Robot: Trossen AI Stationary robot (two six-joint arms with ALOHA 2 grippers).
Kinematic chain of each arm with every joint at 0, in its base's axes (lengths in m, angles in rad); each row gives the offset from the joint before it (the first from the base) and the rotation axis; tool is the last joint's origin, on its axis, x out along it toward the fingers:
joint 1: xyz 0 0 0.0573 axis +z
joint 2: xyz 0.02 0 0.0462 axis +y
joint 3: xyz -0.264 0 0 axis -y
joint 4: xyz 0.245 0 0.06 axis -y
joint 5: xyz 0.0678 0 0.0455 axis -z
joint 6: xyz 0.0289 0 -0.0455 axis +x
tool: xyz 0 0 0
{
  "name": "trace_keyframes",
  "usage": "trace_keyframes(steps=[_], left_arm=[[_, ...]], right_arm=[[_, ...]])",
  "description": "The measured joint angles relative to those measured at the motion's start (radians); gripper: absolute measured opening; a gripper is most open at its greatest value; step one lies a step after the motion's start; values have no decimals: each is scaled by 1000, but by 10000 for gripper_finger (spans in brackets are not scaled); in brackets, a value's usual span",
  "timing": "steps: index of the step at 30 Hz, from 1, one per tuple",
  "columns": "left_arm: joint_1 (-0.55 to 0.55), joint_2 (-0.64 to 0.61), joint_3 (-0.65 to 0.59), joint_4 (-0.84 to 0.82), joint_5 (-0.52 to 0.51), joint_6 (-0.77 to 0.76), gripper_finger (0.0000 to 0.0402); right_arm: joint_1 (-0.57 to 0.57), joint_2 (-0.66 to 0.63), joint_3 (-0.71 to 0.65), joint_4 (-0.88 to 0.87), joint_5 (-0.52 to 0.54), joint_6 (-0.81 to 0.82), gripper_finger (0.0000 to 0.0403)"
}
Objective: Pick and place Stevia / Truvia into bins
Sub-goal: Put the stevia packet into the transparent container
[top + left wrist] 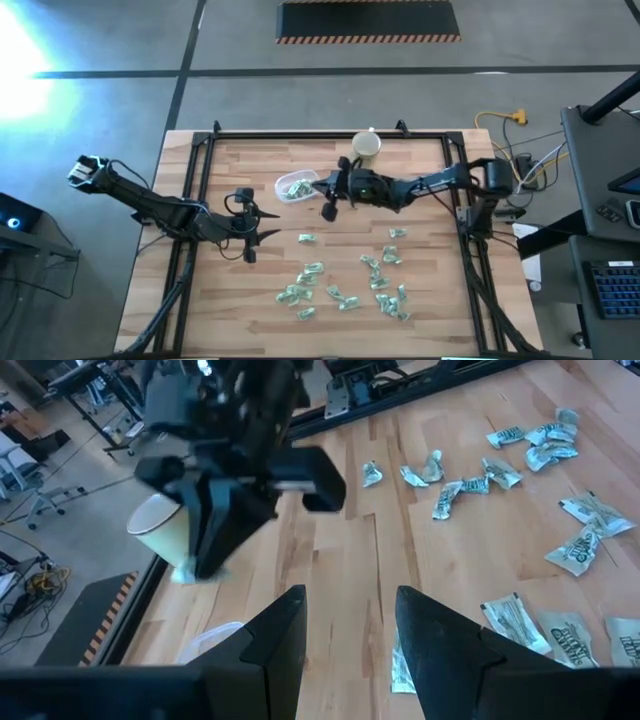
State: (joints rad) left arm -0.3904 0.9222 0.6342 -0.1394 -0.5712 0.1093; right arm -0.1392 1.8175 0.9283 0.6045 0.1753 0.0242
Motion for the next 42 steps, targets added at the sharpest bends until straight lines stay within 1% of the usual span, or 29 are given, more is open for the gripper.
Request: trace_keyframes(steps=[3, 5, 10, 11, 13, 15, 21, 24, 27, 35, 36, 38, 42], left_arm=[[0, 0, 0, 0, 0, 0, 139], [0, 0, 0, 0, 0, 0, 139], [0, 0, -2, -1, 0, 0, 139], [0, 0, -2, -1, 0, 0, 139], [0, 0, -2, -2, 0, 0, 139], [0, 0, -2, -1, 0, 0, 139], [0, 0, -2, -1, 0, -1, 139], [0, 0, -2, 0, 0, -1, 139], [0, 0, -2, 0, 0, -1, 139], [0, 0, -2, 0, 0, -1, 139], [0, 0, -2, 0, 0, -1, 139], [0, 0, -2, 0, 0, -1, 139], [0, 0, -2, 0, 0, -1, 139]], right_arm=[[0, 70, 93, -42, -20, 0, 9], [1, 116, 169, -106, -19, -1, 9], [-10, 209, 354, -360, -17, 2, 9], [-12, 223, 383, -421, -11, 1, 9], [-15, 243, 433, -485, 23, 2, 9], [-18, 247, 451, -527, 59, 1, 9], [-22, 233, 448, -533, 61, 21, 9], [-28, 230, 448, -558, 60, 21, 18], [-36, 229, 448, -582, 61, 2, 38], [-45, 229, 448, -595, 57, -4, 109], [-45, 228, 448, -596, 40, -12, 116], [-46, 227, 448, -606, -44, -39, 127], [-45, 220, 448, -649, -318, -84, 140]])
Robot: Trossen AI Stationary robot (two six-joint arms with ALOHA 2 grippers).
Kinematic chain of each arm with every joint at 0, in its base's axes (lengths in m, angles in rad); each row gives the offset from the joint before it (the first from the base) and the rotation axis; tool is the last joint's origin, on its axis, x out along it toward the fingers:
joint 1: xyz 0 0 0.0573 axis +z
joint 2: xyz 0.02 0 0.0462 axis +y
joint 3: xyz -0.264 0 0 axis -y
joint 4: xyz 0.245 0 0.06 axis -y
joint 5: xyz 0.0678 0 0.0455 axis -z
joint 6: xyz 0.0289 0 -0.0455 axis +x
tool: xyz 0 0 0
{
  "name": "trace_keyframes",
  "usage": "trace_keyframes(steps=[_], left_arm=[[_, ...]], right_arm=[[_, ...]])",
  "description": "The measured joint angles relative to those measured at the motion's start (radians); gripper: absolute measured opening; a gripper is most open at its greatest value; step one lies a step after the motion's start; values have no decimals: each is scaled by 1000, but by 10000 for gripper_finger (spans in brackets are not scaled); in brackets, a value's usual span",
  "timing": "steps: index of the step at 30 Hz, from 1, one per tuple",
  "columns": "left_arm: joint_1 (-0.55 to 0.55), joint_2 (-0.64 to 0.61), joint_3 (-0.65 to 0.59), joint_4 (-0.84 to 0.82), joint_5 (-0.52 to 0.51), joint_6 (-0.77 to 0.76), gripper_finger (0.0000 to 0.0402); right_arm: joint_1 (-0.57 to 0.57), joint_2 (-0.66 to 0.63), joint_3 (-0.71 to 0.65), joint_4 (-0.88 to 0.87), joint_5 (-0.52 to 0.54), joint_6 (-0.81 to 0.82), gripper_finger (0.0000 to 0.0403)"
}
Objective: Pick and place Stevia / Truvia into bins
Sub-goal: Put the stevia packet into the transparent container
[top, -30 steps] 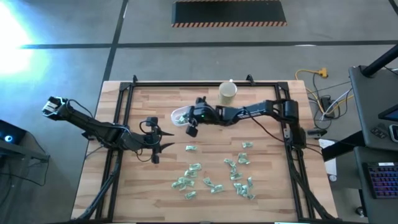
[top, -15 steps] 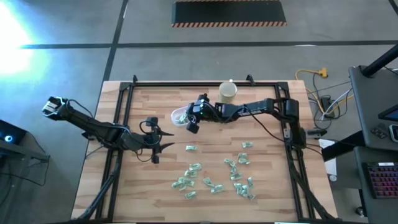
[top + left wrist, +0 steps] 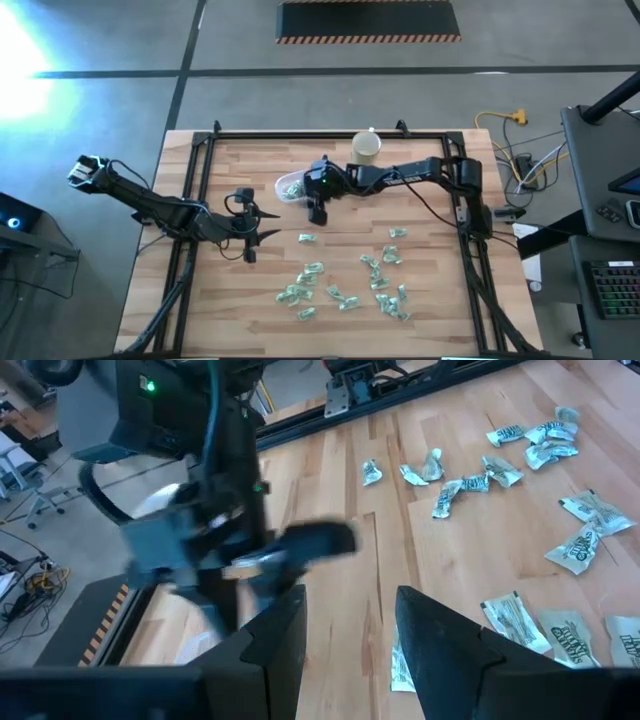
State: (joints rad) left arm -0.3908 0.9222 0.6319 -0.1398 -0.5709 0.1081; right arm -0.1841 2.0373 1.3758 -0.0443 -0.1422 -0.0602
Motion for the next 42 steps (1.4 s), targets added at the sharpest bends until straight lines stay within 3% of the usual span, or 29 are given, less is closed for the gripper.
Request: trace_keyframes(steps=[5, 10, 19, 27, 30, 34, 36, 42], left_arm=[[0, 0, 0, 0, 0, 0, 139], [0, 0, 0, 0, 0, 0, 139], [0, 0, 0, 0, 0, 0, 139], [-1, 0, 0, -2, 1, -22, 139], [0, 0, 0, -12, 43, -48, 139], [-1, 29, -1, -11, 198, -53, 139], [-1, 66, -1, -5, 248, -61, 139], [1, 233, 5, 7, 254, -77, 139]], right_arm=[[1, -5, 0, -65, -262, -46, 143], [4, -5, 0, -80, -426, -56, 143], [18, -5, -1, -80, -519, -61, 130], [43, -8, -2, -96, -777, -75, 119], [57, -22, -2, -159, -779, -94, 116], [77, -51, -2, -291, -753, -94, 116], [94, -76, -3, -383, -667, -92, 116], [177, -175, -38, -531, -345, 5, 116]])
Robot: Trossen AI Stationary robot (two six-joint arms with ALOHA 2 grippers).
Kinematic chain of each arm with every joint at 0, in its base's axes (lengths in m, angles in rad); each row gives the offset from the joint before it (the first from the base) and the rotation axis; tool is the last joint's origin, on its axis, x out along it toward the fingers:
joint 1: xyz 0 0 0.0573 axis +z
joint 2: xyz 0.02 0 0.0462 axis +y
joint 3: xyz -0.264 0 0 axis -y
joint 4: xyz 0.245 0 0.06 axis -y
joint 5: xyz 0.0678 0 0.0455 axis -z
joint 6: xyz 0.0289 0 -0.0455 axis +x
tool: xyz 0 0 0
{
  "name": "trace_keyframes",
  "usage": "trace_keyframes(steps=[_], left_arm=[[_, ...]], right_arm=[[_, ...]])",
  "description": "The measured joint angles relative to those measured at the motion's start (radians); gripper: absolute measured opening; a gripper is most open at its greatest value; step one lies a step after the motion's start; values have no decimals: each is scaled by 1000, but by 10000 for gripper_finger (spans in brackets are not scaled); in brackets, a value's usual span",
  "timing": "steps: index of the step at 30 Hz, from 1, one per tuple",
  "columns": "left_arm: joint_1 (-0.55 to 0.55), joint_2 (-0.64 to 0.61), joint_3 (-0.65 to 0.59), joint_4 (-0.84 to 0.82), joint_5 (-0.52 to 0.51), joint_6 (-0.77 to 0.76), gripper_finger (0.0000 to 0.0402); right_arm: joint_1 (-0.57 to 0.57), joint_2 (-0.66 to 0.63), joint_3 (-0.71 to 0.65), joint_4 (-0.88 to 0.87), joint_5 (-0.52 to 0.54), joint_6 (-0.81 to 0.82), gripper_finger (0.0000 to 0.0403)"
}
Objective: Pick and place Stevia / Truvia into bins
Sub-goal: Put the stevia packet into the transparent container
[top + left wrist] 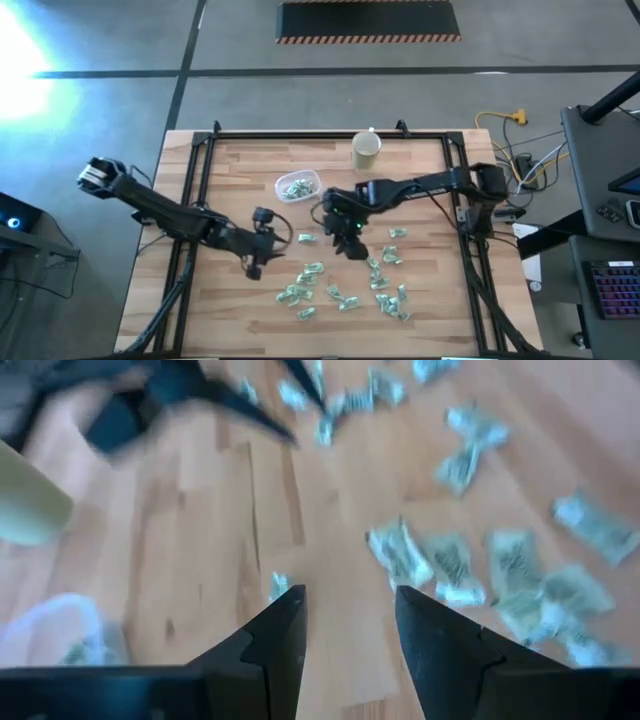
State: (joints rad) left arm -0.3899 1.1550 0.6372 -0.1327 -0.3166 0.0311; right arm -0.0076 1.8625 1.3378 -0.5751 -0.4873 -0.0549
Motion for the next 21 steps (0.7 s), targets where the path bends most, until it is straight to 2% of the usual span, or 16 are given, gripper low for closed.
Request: trace_keyframes(steps=[8, 16, 18, 21], left_arm=[[7, 187, 59, 100, -2, 7, 139], [81, 344, 116, 126, -6, 38, 139], [109, 384, 134, 126, -6, 51, 139], [145, 439, 151, 116, -5, 54, 139]], right_arm=[[141, -201, -142, -28, 362, 116, 104], [302, -472, -400, -1, 716, 292, 85], [335, -544, -466, 12, 778, 324, 81], [359, -640, -542, 39, 804, 393, 74]])
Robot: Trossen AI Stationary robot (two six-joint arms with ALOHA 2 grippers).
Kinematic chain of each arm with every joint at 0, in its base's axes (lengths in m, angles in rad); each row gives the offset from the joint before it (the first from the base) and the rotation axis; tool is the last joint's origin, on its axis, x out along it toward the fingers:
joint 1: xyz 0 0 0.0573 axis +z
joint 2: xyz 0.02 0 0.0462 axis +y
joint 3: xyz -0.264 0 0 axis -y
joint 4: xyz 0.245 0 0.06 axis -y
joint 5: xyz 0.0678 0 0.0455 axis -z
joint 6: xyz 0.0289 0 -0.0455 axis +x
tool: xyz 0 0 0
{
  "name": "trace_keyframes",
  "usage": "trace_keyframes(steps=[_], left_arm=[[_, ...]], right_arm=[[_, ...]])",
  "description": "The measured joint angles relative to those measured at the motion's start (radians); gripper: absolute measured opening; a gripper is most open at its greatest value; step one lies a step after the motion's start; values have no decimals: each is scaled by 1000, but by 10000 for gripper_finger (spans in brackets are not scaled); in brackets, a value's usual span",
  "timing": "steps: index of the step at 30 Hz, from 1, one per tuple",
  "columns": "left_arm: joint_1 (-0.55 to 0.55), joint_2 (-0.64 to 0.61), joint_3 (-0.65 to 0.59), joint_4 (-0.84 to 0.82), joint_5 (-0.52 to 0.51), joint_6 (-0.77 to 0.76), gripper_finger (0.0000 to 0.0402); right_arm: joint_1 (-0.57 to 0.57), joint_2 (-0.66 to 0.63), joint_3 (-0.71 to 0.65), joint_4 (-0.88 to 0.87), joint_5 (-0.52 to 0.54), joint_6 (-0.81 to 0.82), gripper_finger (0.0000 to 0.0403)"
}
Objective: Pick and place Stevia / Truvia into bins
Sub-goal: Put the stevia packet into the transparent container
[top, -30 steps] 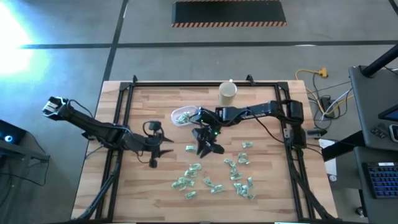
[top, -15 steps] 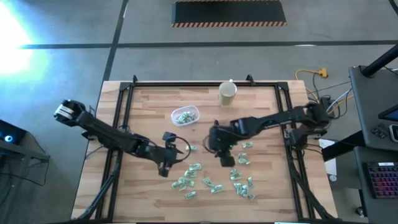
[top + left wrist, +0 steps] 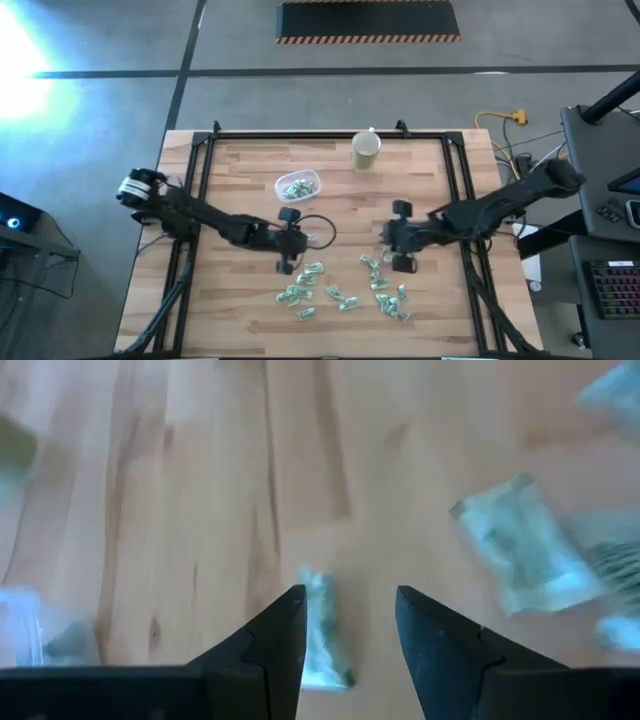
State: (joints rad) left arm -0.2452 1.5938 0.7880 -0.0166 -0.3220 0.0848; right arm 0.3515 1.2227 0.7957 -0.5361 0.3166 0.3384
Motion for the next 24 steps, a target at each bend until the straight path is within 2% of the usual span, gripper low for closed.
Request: trace_keyframes(steps=[4, 8, 16, 20, 24], left_arm=[[35, 64, 25, -1, 11, 0, 139], [56, 106, 38, -1, 38, 1, 139], [81, 124, 37, -4, 79, -1, 137], [83, 122, 37, -4, 96, -1, 117], [87, 122, 37, -16, 109, -2, 78]], right_arm=[[7, -100, -61, 8, 1, 73, 68], [7, -161, -102, 57, 1, 74, 70], [7, -166, -113, 87, 0, 57, 72], [7, -158, -114, 91, 0, 55, 72], [7, -157, -114, 96, 0, 51, 72]])
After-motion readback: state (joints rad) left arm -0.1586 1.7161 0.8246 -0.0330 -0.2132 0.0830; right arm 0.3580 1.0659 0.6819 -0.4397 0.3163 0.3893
